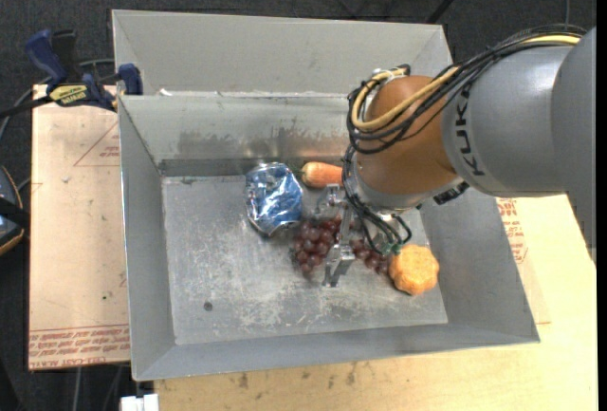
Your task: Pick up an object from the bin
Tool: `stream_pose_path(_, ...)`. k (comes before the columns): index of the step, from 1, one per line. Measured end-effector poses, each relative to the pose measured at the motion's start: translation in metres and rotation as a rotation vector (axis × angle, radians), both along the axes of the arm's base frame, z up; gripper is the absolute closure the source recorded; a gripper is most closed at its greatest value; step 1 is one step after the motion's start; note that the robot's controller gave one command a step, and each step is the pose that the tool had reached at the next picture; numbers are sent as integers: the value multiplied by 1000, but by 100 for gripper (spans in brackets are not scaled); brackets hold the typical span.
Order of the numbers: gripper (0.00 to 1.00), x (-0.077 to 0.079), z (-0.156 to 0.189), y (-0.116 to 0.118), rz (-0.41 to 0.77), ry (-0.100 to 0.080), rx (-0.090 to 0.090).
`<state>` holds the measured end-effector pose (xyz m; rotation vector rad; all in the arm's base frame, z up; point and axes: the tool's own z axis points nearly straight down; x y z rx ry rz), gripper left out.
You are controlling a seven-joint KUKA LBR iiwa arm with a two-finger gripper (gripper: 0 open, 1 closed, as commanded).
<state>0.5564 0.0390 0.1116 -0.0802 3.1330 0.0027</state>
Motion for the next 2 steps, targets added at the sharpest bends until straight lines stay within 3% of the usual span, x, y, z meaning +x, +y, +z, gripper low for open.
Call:
stream_pose_path(1,0,31,-35,-24,140,1,0)
stream_pose_path(2,0,37,-36,-33,45,-1,5)
